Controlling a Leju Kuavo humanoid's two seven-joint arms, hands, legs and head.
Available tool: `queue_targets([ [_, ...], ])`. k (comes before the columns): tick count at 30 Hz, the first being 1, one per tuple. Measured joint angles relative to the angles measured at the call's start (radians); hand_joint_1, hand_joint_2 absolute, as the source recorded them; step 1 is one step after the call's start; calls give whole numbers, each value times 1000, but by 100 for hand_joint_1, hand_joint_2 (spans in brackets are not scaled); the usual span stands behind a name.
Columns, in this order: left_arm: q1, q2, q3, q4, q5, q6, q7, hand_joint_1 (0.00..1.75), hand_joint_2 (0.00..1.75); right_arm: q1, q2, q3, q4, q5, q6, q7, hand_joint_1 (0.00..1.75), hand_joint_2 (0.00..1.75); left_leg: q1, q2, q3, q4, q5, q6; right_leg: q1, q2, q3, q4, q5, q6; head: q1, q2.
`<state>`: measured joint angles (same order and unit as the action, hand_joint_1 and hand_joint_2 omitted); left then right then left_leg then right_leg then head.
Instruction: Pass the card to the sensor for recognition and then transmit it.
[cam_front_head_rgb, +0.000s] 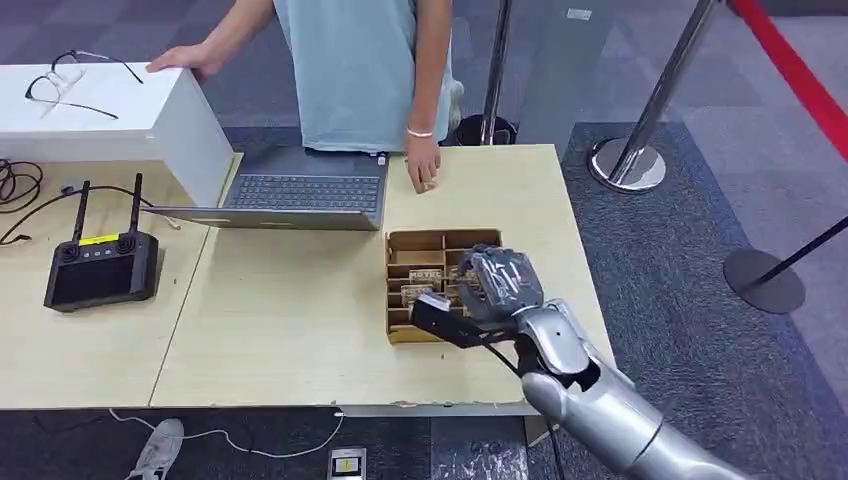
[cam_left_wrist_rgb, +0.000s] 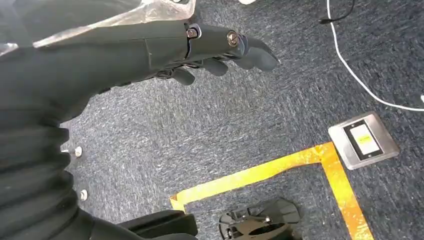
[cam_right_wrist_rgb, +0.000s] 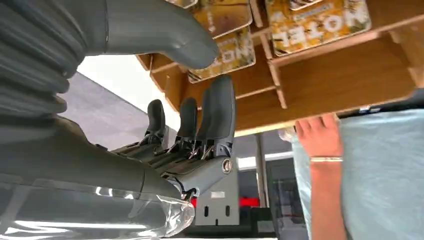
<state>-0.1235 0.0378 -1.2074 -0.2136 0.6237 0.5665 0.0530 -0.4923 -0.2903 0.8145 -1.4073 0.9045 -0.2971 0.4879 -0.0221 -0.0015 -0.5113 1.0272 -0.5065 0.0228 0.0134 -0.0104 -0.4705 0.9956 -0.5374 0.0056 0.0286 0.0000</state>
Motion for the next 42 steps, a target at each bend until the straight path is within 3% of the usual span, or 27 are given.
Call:
queue_targets([
  [17, 0, 0, 0, 0, -2, -1, 4, 0, 175, 12, -4, -1, 44, -11, -3, 0, 89, 175, 0, 0, 0, 0, 0, 0, 0, 0, 0, 0, 0, 0, 0, 0],
  [20, 0, 0, 0, 0, -3, -1, 4, 0, 175, 13, -4, -1, 51, -11, -3, 0, 98, 175, 0, 0, 0, 0, 0, 0, 0, 0, 0, 0, 0, 0, 0, 0],
  [26, 0, -1, 0, 0, -4, -2, 5, 0, 175, 19, -5, -1, 59, -10, -19, 0, 91, 175, 0, 0, 0, 0, 0, 0, 0, 0, 0, 0, 0, 0, 0, 0],
  [29, 0, -1, 0, 0, -6, -2, 5, 0, 175, 23, -6, -1, 61, -6, -23, 0, 98, 175, 0, 0, 0, 0, 0, 0, 0, 0, 0, 0, 0, 0, 0, 0],
  [42, 0, -1, 0, 0, -9, -3, 6, 0, 175, 31, -5, -2, 69, -3, -32, -2, 96, 175, 0, 0, 0, 0, 0, 0, 0, 0, 0, 0, 0, 0, 0, 0],
])
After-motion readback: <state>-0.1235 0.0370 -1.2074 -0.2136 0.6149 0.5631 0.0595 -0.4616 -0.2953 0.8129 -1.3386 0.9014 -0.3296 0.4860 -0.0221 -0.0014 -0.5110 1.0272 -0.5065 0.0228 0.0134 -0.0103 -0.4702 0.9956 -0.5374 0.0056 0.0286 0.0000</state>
